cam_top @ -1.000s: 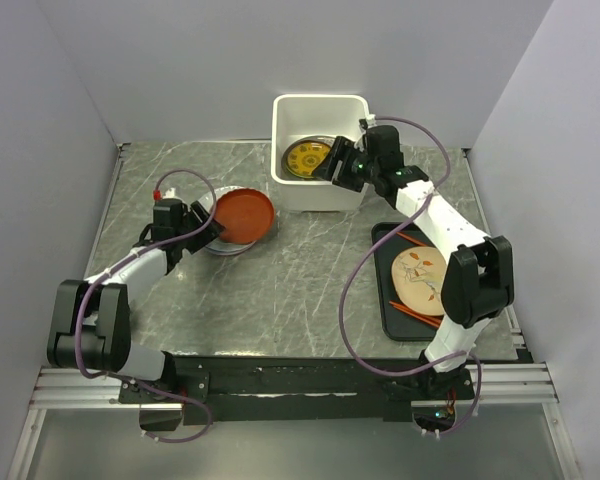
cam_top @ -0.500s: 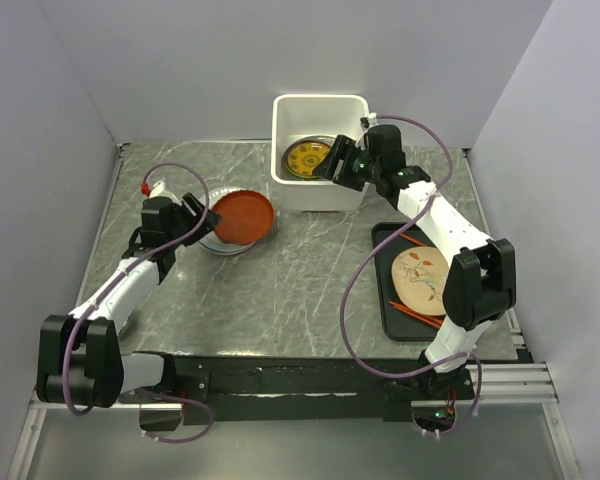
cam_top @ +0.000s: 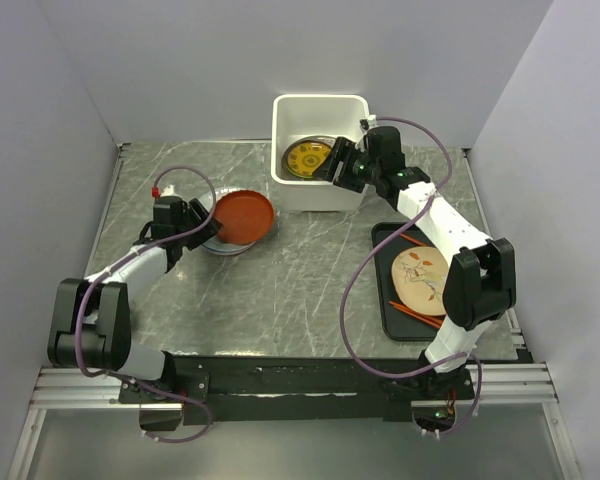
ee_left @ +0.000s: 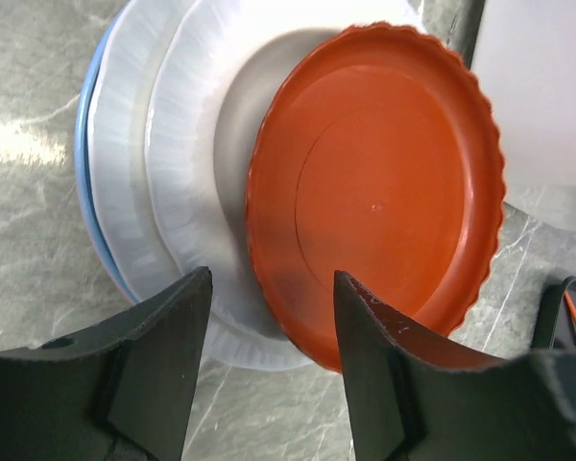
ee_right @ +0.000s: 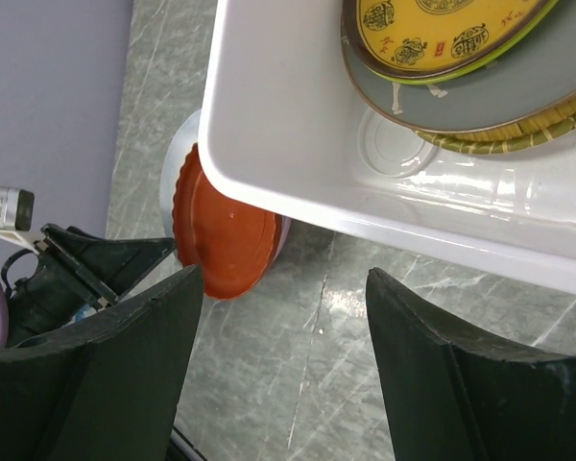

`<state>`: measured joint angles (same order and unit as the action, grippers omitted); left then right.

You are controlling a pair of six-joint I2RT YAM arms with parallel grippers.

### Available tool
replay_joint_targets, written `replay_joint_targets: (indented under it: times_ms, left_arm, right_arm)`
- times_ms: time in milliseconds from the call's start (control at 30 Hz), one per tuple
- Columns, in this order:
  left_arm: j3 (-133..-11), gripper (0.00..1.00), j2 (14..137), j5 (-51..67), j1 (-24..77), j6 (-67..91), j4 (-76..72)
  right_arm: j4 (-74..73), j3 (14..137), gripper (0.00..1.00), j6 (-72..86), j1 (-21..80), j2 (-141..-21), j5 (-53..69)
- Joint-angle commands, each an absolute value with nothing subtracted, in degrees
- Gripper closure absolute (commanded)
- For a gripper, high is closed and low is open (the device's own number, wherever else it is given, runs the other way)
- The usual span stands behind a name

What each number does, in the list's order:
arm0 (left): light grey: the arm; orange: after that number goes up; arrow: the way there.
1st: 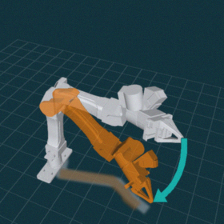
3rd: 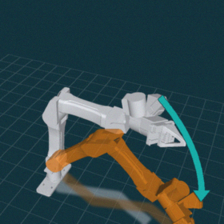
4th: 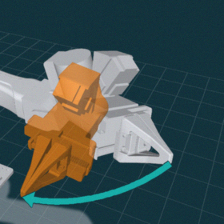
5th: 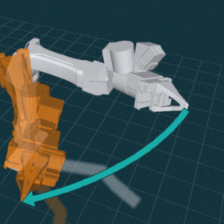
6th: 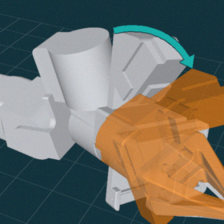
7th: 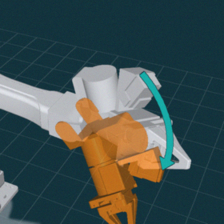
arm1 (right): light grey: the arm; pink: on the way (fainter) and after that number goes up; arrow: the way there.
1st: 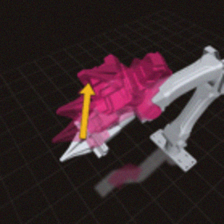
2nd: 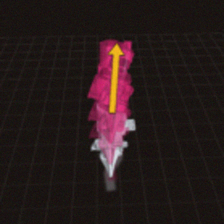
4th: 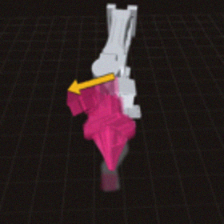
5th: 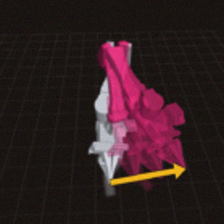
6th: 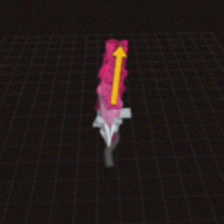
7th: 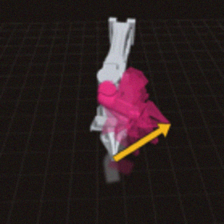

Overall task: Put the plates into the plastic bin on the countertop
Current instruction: Pick up the plate at the center of the board.

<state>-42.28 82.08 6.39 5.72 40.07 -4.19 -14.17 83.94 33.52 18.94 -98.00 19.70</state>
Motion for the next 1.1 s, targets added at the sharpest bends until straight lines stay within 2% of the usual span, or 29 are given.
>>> replay_joint_targets:
  times_ms: [0, 200, 500, 533, 633, 1067]
  left_arm:
    - [-44.1, 0.42, 82.8, 6.5, 5.8, 39.2, -8.2]
    - [-44.8, 0.46, 84.9, 7.6, 5.8, 39.8, -9.8]
    - [-45.4, 0.69, 88.0, 8.2, 5.9, 39.7, -9.9]
    - [-45.5, 0.80, 88.1, 8.3, 5.8, 39.3, -9.6]
    - [-46.0, 0.99, 88.3, 8.4, 5.8, 39.5, -9.1]
    - [-45.0, 0.99, 84.9, 8.2, 5.8, 40.1, -8.5]
  right_arm:
    - [-13.2, 83.9, 0.24, 32.5, 19.0, -95.5, 19.7]
    - [-13.0, 83.3, 0.24, 32.4, 19.0, -95.7, 19.8]
    - [-12.7, 82.4, 0.24, 32.4, 18.5, -95.2, 20.0]
    - [-12.7, 82.2, 0.24, 32.3, 18.5, -95.0, 20.0]
    - [-12.6, 81.7, 0.24, 32.4, 18.3, -94.7, 20.0]
    - [-11.4, 80.9, 0.24, 32.8, 18.2, -94.0, 20.8]
